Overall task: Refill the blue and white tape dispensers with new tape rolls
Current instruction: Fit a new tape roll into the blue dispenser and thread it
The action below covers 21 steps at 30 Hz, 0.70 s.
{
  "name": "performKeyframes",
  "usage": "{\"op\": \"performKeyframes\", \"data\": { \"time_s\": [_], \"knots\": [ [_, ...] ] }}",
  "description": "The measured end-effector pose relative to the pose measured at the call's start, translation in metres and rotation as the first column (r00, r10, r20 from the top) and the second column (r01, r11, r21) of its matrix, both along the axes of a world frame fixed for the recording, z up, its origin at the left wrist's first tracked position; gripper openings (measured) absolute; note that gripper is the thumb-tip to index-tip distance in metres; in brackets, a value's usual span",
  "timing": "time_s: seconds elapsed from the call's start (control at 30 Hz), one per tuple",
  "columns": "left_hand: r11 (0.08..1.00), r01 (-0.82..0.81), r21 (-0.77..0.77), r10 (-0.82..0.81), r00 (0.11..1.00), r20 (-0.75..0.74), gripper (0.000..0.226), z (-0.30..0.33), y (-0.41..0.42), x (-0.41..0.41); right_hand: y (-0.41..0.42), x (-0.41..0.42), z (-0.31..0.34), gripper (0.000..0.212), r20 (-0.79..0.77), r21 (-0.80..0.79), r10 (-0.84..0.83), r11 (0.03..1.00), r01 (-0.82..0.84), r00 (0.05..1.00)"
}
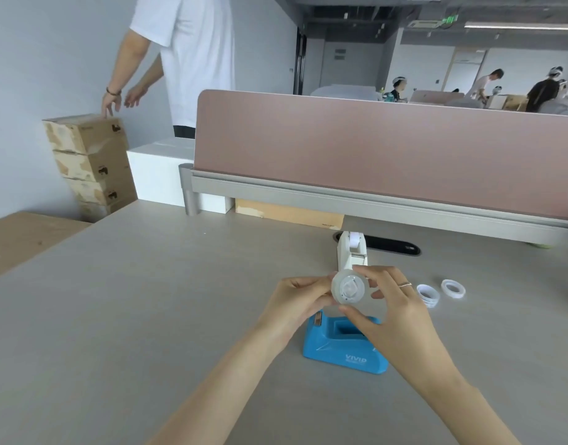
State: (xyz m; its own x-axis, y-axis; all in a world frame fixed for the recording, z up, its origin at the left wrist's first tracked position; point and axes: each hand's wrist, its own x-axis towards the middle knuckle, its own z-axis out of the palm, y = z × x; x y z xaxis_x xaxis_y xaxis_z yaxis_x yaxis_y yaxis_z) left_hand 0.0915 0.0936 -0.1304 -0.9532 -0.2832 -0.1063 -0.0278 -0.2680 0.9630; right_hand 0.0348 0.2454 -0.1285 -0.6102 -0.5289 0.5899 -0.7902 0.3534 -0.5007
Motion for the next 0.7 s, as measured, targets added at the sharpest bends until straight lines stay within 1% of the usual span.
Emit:
{"op": "performKeyframes", "data": {
  "time_s": [0.2,0.37,0.57,0.7],
  "knots": [
    [0.999,-0.009,0.035,0.008,1.0,0.029,0.022,0.0029,0.0013,0.001,0.0002,0.0005,0.0014,0.053,-0.044,0.016,-0.012,1.0,0.013,0.999],
    [0.999,-0.004,0.048,0.002,0.999,0.04,0.018,0.0053,-0.0008,0.001,-0.0011,0.0015,-0.0002,0.052,-0.055,0.016,-0.013,1.0,0.014,0.998],
    [0.989,-0.002,0.15,-0.006,0.999,0.052,0.025,0.0025,-0.0013,-0.0005,-0.0015,0.0027,-0.0032,0.049,-0.019,0.006,-0.023,1.0,0.023,1.0],
    [0.987,0.016,0.157,-0.024,0.998,0.051,0.026,0.0028,-0.0014,0.0006,0.0001,0.0003,-0.0029,0.048,-0.042,0.01,-0.002,1.0,0.002,0.999]
  ]
}}
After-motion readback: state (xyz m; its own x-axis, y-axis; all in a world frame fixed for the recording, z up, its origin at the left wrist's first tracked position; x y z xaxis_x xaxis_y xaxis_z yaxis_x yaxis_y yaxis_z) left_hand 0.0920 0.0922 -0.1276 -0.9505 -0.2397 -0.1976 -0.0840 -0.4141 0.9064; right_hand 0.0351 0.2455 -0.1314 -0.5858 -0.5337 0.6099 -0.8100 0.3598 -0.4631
